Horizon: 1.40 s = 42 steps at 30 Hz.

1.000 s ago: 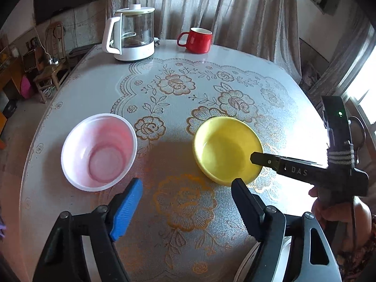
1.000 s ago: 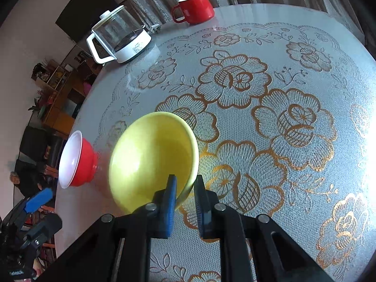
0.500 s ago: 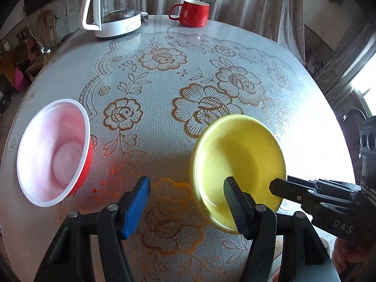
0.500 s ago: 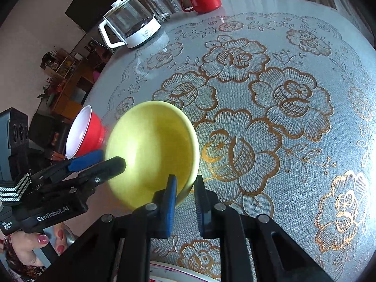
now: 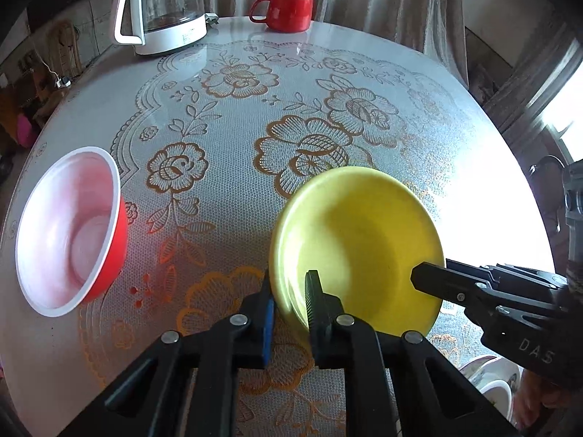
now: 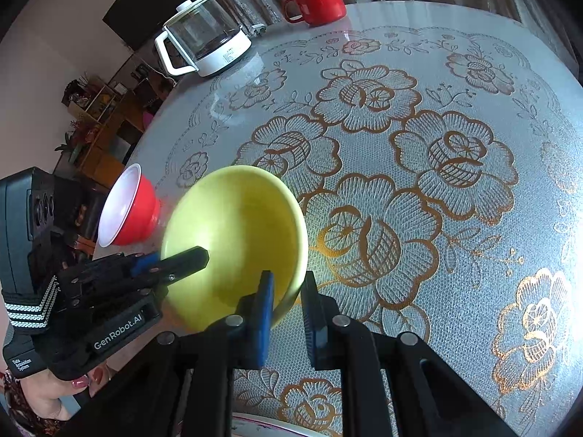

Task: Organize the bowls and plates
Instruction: 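Lift the yellow bowl and carry it over the steel bowl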

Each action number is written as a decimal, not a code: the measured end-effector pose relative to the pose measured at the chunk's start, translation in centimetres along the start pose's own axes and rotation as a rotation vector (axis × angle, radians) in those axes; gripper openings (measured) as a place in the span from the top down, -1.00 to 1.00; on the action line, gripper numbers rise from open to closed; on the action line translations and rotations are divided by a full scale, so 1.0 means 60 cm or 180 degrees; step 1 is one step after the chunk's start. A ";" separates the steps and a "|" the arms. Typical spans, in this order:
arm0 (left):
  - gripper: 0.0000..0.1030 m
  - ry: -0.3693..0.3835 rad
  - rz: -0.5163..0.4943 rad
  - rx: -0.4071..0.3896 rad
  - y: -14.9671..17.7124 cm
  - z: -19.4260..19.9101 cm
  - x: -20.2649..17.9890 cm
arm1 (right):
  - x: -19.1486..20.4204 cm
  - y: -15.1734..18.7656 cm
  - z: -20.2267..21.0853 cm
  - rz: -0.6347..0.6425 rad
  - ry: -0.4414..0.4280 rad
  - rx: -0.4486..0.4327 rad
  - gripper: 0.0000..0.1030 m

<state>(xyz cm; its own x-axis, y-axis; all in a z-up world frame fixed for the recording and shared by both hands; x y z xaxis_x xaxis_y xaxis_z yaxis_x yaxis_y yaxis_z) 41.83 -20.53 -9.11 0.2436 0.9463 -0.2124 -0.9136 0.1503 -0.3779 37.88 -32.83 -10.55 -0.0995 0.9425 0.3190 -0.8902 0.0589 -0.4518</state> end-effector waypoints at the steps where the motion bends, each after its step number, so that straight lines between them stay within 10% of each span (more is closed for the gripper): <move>1: 0.70 0.0002 -0.0001 -0.0003 0.002 0.004 0.001 | 0.003 0.002 -0.001 0.0003 -0.0001 -0.0001 0.73; 42: 0.70 0.0398 0.0474 -0.0977 0.215 0.296 0.131 | 0.258 0.120 0.132 0.0568 -0.0079 -0.0752 0.73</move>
<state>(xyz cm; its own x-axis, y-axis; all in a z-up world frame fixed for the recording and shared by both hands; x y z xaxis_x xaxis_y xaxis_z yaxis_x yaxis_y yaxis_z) 26.19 -6.05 0.36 0.1705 0.9062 -0.3869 -0.8062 -0.0975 -0.5835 26.44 -20.44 -2.27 -0.2584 0.9368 0.2360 -0.7298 -0.0293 -0.6830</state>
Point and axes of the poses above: each gripper's, at about its wrist camera, not at the fingertips, and z roughly against the way its jaws point, x to its left, y to its underside, the point moved 5 cm from there along -z, roughly the way its jaws point, and after that the axes turned 10 degrees about z, right-handed, at the moved point
